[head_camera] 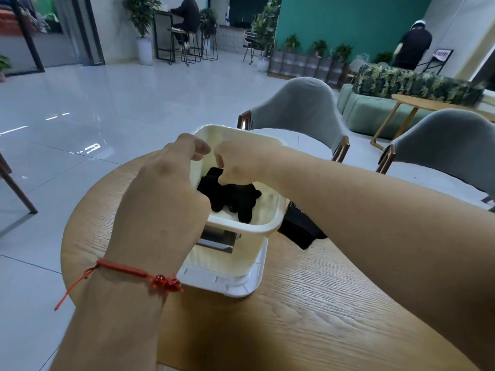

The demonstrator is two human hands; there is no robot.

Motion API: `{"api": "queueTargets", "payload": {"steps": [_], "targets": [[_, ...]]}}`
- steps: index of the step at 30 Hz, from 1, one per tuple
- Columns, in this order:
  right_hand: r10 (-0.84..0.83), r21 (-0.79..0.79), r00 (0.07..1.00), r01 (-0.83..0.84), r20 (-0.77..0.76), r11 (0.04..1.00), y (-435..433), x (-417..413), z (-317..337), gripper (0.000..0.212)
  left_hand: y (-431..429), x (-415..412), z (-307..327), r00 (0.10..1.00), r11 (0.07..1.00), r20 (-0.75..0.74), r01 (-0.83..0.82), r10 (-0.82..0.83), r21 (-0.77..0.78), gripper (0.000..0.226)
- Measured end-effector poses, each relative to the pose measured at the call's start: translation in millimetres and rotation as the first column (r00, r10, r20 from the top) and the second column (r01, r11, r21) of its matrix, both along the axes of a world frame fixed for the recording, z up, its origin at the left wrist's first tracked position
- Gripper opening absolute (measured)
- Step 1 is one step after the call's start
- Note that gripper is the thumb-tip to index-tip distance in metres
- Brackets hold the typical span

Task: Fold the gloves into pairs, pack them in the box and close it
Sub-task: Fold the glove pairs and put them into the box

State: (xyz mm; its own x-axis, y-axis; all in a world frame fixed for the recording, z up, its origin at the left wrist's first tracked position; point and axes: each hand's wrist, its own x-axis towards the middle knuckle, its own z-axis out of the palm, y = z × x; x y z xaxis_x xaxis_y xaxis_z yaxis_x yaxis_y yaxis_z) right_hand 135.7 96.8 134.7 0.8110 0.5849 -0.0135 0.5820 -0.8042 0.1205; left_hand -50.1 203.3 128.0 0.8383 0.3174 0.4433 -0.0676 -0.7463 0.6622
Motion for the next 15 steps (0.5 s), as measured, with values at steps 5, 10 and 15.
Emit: {"api": "queueTargets", "payload": {"steps": [5,10,15], "targets": [[-0.025,0.075,0.999,0.023,0.038,0.997,-20,-33,19,0.031,7,34,3,0.983,0.986,-0.119,0.128,-0.141,-0.111,0.053],[-0.036,0.137,0.99,0.018,0.134,0.99,-56,-62,33,0.03,-31,29,4,0.988,0.986,-0.063,0.138,-0.144,-0.095,0.052],[-0.092,0.204,0.978,0.054,0.185,0.977,-111,-97,40,0.043,-73,-8,14,0.963,0.974,0.145,0.223,-0.226,0.04,0.069]]}}
